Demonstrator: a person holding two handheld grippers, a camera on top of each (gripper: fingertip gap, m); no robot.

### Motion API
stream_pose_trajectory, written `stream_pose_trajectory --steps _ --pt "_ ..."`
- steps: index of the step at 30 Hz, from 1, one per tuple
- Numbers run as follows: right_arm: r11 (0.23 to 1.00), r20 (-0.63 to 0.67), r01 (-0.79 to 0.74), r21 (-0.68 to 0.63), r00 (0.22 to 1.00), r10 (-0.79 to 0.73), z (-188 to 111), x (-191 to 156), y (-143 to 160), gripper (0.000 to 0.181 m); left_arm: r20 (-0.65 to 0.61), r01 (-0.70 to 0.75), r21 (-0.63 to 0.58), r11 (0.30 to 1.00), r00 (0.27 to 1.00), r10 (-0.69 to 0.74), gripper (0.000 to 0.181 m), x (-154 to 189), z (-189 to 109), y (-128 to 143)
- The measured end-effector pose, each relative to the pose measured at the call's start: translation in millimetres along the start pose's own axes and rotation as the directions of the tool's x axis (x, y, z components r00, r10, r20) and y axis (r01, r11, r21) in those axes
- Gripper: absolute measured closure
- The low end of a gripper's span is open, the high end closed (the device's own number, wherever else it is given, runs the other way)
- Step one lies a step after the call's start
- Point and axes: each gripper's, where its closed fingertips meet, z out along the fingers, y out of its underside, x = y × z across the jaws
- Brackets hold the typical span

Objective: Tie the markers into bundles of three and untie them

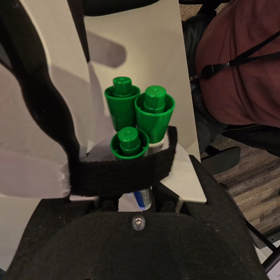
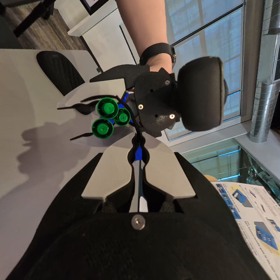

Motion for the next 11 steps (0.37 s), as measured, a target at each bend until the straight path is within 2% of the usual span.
stream_pose_trajectory --steps 1,11 --pt "1.0 -0.001 0.019 -0.006 1.0 -0.019 -0.2 0.3 -0.5 0.177 -0.013 0.0 0.001 1.0 1.0 0.0 0.136 1.8 0.9 -0.1" --pt "0.995 0.0 0.101 -0.005 0.995 -0.101 2.7 -1.7 -9.2 0.177 -0.016 -0.056 -0.014 0.998 0.998 0.056 0.137 5.8 2.6 0.5"
